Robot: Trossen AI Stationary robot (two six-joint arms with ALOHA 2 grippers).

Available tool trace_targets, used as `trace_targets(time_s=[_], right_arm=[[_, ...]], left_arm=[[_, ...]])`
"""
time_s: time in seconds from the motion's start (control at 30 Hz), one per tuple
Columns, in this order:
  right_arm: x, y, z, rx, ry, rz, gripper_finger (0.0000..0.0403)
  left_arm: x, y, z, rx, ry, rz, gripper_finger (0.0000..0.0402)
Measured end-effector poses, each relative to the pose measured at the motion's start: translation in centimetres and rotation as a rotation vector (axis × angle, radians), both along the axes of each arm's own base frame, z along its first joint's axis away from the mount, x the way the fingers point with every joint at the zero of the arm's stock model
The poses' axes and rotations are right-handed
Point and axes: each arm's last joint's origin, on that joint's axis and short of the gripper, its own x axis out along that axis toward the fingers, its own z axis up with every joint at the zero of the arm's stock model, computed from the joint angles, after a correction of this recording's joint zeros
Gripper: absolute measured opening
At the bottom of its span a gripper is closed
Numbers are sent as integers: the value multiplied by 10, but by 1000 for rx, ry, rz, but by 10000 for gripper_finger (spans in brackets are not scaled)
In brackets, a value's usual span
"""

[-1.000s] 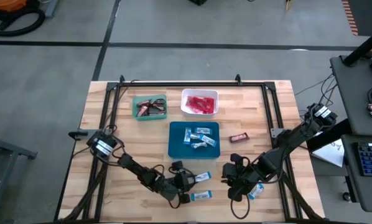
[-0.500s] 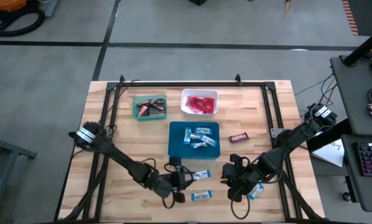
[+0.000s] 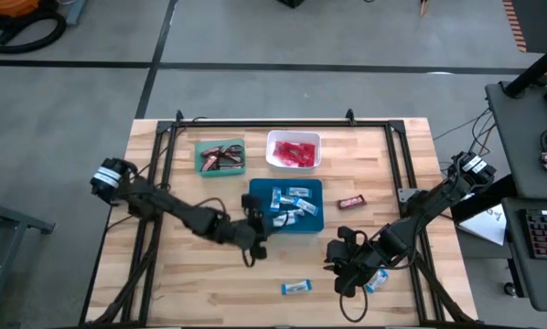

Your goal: Sort candy

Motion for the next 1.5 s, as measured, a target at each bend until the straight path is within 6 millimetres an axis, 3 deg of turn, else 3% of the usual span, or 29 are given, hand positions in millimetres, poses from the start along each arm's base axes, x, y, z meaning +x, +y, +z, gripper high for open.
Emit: trace_targets(time_s=[0.17, 0.27, 0.53, 0.8, 0.97, 1.33, 1.5], right_arm=[[0, 0, 0, 1, -2, 0, 72], [0, 0, 0, 2, -3, -1, 70], [1, -1, 0, 24, 1, -36, 85], [5, -19, 3, 8, 41, -101, 102], [1, -26, 15, -29, 98, -112, 100], [2, -25, 42, 38, 94, -107, 82], [-4, -29, 55, 28, 179, -153, 76]], left_arm=[[6, 36, -13, -66, 55, 33, 94], [9, 47, -14, -72, 57, 68, 104], [8, 56, -15, -46, 96, 77, 153], [5, 56, -14, -40, 122, 76, 190], [0, 57, 2, -59, 81, 59, 192], [-29, 60, 65, -74, -91, 24, 192], [-44, 50, 88, -96, -150, -125, 191]])
